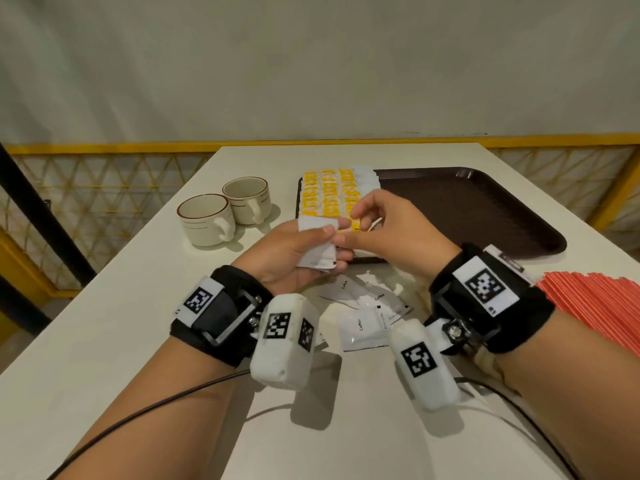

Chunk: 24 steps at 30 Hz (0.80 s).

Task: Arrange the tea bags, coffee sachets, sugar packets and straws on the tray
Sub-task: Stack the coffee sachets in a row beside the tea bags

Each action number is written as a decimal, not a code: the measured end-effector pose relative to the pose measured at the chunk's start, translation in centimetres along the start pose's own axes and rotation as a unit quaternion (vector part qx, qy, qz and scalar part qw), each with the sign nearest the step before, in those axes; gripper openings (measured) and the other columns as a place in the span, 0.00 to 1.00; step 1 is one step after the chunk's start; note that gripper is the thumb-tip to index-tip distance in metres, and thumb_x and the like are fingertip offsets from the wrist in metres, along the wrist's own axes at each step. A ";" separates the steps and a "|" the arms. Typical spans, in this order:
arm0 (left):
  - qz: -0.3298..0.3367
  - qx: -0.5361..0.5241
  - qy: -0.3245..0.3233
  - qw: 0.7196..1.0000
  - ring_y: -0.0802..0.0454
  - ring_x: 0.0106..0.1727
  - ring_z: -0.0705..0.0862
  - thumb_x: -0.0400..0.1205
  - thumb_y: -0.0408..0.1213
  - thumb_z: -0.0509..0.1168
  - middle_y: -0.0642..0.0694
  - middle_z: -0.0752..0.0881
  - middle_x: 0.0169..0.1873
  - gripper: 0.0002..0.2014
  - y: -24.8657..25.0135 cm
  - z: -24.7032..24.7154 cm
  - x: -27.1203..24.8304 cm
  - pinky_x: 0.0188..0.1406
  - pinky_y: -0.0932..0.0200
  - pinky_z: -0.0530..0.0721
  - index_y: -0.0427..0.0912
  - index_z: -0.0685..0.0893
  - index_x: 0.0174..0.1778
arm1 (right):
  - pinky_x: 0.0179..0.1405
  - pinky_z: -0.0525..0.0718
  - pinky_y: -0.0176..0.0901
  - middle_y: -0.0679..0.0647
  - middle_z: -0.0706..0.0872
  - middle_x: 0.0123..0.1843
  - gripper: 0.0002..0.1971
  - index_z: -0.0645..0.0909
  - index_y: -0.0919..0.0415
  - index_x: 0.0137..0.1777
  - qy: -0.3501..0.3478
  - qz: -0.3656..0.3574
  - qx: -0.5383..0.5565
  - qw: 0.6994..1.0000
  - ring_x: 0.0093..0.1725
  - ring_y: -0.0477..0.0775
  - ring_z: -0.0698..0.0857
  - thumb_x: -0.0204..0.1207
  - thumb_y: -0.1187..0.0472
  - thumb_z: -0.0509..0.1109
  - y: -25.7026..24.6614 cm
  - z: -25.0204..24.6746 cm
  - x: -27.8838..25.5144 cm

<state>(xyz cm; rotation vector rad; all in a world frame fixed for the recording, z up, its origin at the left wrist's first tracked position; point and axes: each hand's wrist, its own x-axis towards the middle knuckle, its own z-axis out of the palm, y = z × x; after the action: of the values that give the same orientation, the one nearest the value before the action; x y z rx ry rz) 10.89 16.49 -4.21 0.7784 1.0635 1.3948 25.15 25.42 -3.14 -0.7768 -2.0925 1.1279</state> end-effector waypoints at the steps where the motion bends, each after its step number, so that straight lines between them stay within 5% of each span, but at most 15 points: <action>1: 0.005 0.002 0.016 1.000 0.48 0.33 0.86 0.83 0.27 0.58 0.39 0.85 0.36 0.09 0.5 -0.6 -0.3 0.37 0.57 0.88 0.35 0.81 0.56 | 0.30 0.73 0.30 0.47 0.79 0.34 0.13 0.79 0.56 0.44 -0.022 0.001 -0.011 1.000 0.27 0.38 0.74 0.66 0.62 0.82 -0.1 -0.4 -0.1; 4: -0.027 0.087 0.065 0.994 0.50 0.29 0.81 0.82 0.20 0.56 0.40 0.83 0.36 0.15 1.5 -2.9 -1.7 0.28 0.58 0.83 0.37 0.80 0.60 | 0.32 0.74 0.28 0.46 0.84 0.37 0.11 0.83 0.54 0.45 -0.182 0.018 -0.131 0.974 0.28 0.36 0.77 0.67 0.59 0.81 -0.2 -1.7 -1.4; 6: -0.089 0.216 0.057 0.971 0.52 0.27 0.76 0.79 0.23 0.64 0.42 0.82 0.34 0.15 1.6 -4.1 -2.7 0.24 0.60 0.77 0.41 0.82 0.59 | 0.30 0.72 0.22 0.42 0.84 0.42 0.13 0.83 0.51 0.48 -0.271 0.023 -0.235 0.933 0.30 0.32 0.78 0.66 0.56 0.82 0.1 -1.6 -2.5; 8: -0.140 0.383 0.029 0.913 0.53 0.30 0.79 0.74 0.32 0.75 0.48 0.84 0.34 0.16 1.3 -4.5 -3.5 0.28 0.57 0.78 0.47 0.83 0.56 | 0.31 0.72 0.19 0.42 0.82 0.49 0.19 0.80 0.50 0.53 -0.303 0.018 -0.300 0.904 0.34 0.33 0.77 0.65 0.54 0.82 0.4 -0.9 -3.0; 11: -0.155 0.580 0.003 0.800 0.54 0.49 0.84 0.65 0.47 0.81 0.55 0.83 0.48 0.23 0.6 -3.7 -3.6 0.49 0.52 0.84 0.58 0.82 0.54 | 0.30 0.72 0.22 0.47 0.82 0.50 0.21 0.80 0.52 0.54 -0.304 0.011 -0.327 0.895 0.35 0.38 0.75 0.63 0.57 0.83 0.4 0.1 -2.8; 14: -0.143 0.652 -0.007 0.745 0.55 0.49 0.81 0.65 0.48 0.81 0.55 0.81 0.47 0.26 0.3 -2.7 -3.0 0.47 0.59 0.79 0.56 0.79 0.56 | 0.32 0.73 0.30 0.49 0.83 0.45 0.19 0.80 0.53 0.51 -0.312 0.014 -0.342 0.886 0.34 0.41 0.75 0.63 0.58 0.83 0.3 0.6 -2.4; 18: -0.135 0.674 -0.019 0.726 0.53 0.46 0.82 0.68 0.42 0.80 0.56 0.84 0.41 0.19 0.7 -2.7 -2.5 0.45 0.61 0.80 0.51 0.80 0.50 | 0.37 0.75 0.37 0.50 0.83 0.44 0.13 0.79 0.52 0.45 -0.304 -0.005 -0.371 0.878 0.38 0.47 0.78 0.67 0.55 0.80 -0.2 0.1 -2.1; 21: -0.152 0.628 -0.029 0.763 0.46 0.48 0.85 0.70 0.36 0.78 0.43 0.87 0.53 0.14 1.0 -3.1 -2.4 0.47 0.56 0.85 0.50 0.82 0.46 | 0.40 0.82 0.37 0.51 0.87 0.44 0.12 0.82 0.51 0.46 -0.266 0.021 -0.260 0.928 0.40 0.49 0.85 0.66 0.56 0.82 -0.9 -1.5 -1.9; 24: -0.143 0.550 -0.025 0.823 0.50 0.32 0.79 0.73 0.31 0.75 0.34 0.86 0.43 0.13 2.2 -2.7 -2.6 0.30 0.61 0.79 0.45 0.82 0.50 | 0.40 0.89 0.40 0.56 0.89 0.49 0.17 0.84 0.62 0.51 -0.239 0.091 -0.001 0.967 0.39 0.53 0.89 0.63 0.68 0.82 -1.4 -1.9 -2.2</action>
<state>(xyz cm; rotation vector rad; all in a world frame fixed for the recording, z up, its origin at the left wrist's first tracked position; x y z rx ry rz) 7.83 13.67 -2.83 1.3717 1.8683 0.3810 27.66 24.10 -1.64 -0.7670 -2.4487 1.5351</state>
